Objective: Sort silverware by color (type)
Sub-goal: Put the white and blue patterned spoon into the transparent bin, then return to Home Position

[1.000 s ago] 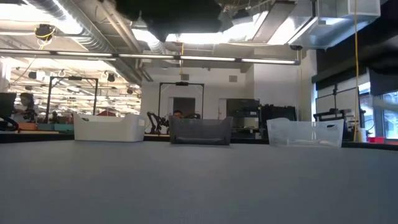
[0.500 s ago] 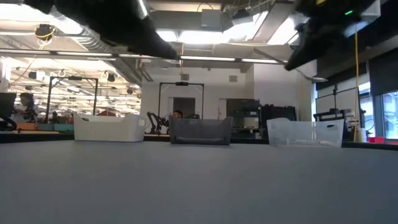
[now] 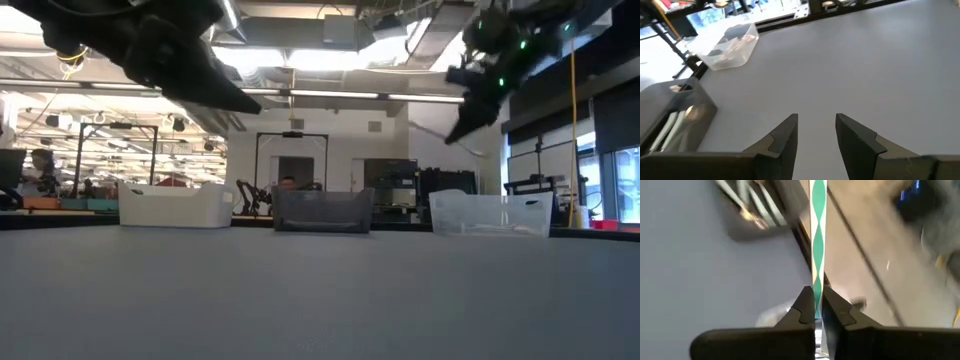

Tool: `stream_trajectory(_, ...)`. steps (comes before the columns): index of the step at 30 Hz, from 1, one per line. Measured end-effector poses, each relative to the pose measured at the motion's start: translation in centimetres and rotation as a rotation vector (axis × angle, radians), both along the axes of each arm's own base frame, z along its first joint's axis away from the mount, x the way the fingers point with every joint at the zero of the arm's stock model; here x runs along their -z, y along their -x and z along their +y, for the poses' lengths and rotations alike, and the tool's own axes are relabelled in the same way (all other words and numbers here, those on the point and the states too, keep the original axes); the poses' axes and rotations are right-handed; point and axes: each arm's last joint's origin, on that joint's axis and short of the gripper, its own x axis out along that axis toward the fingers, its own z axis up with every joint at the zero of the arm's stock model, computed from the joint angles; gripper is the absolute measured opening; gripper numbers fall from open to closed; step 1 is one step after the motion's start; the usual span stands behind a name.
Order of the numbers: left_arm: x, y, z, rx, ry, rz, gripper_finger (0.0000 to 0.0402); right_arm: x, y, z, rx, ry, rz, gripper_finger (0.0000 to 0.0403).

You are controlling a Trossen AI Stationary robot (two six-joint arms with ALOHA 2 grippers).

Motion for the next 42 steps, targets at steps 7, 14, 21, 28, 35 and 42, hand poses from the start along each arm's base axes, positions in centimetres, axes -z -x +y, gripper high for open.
stream_trajectory(7,0.0,-0.1,1.2,-0.03,-0.054,0.012,0.0127,2.8,2.4,-5.0,0.212,-0.114,0.053,0.0002)
stream_trajectory(14,0.1,-0.2,2.1,-0.019,-0.162,0.047,0.0127,5.8,3.6,-7.2,0.341,-0.261,0.11,0.0017)
stream_trajectory(21,0.0,-0.3,2.6,-0.031,-0.167,0.039,0.0127,6.7,3.7,-7.6,0.419,-0.289,0.143,0.0068)
stream_trajectory(28,-0.7,-0.6,2.9,-0.052,-0.181,0.02,0.0128,4.2,3.7,-7.3,0.404,-0.29,0.088,0.0141)
stream_trajectory(35,-0.6,-0.6,3.5,-0.022,-0.158,0.035,0.0128,0.2,2.3,-4.7,0.115,-0.295,-0.268,0.014)
stream_trajectory(42,0.1,-0.4,4.4,0.022,-0.073,0.043,0.0121,0.4,-1.3,0.5,-0.199,-0.185,-0.44,0.0097)
